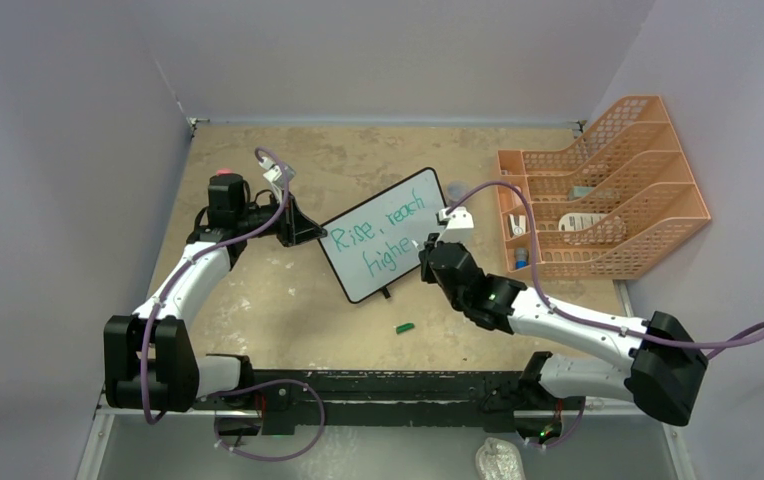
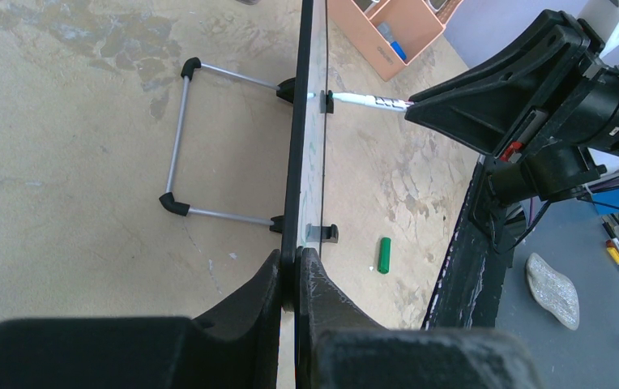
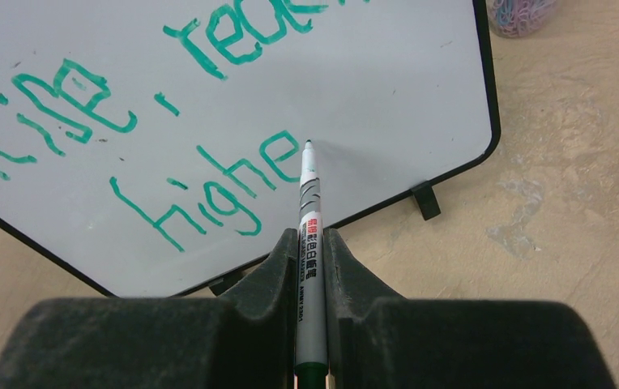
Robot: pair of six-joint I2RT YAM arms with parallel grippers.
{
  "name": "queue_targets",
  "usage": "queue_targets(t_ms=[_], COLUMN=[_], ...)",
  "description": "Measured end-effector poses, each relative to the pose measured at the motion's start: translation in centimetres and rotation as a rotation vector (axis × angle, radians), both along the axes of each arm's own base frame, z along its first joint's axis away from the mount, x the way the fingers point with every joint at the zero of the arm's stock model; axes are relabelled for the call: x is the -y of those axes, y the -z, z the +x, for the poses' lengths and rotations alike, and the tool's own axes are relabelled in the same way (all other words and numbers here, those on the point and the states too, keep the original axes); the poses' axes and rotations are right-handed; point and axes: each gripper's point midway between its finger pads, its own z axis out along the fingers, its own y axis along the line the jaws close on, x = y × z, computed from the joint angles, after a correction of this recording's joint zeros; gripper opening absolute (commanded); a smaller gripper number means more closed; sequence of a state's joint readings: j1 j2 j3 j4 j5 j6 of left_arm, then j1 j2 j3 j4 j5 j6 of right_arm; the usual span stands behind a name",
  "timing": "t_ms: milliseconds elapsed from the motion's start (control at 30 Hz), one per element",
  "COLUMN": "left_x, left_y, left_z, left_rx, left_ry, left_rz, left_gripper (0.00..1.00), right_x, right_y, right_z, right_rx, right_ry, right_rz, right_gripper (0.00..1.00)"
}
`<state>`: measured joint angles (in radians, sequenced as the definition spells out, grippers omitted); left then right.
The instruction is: Write a sentence on the whiteboard
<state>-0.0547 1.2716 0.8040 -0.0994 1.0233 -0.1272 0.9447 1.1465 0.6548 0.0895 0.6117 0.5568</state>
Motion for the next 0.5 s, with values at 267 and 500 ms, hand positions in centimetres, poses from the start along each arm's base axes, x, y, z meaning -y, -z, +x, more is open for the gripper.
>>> queue_targets(t_ms=[267, 500], left_x=[0.01, 0.01], left_y=[-0.01, -0.01], left_z=[0.00, 0.00], left_rx=[0.001, 0.000], left_ry=[0.000, 0.000], left_rz=[0.000, 0.000], left_gripper=[0.00, 0.00], right_x=[-0.33, -0.36], right_y=[-0.75, -0.56], right_z=[0.52, 0.75], right_rx=[0.021, 0.020], right_ry=[0.002, 0.003], right_rz=[0.014, 0.005], right_gripper=[0.00, 0.00])
